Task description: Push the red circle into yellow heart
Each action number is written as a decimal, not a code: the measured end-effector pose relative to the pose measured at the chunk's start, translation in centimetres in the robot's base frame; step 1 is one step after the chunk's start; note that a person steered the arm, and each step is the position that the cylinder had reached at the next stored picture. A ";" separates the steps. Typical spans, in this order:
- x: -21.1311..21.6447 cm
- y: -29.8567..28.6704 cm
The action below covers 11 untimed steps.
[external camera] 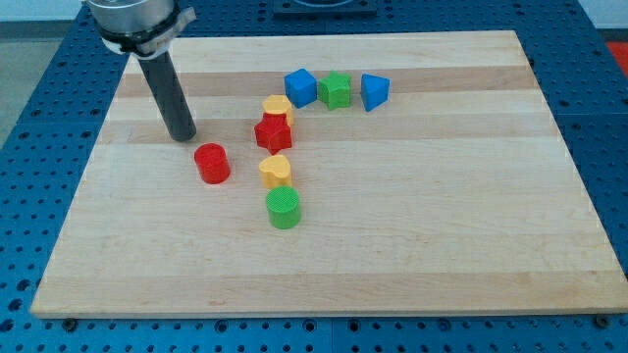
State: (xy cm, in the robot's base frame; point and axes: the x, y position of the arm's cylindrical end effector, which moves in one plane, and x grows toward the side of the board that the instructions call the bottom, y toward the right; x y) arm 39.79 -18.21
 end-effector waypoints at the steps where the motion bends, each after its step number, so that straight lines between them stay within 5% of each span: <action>1: 1.3 0.8; 3: 6.7 3.2; 8: 4.7 2.3; 11: 10.6 5.1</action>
State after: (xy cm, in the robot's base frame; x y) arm 50.40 -13.07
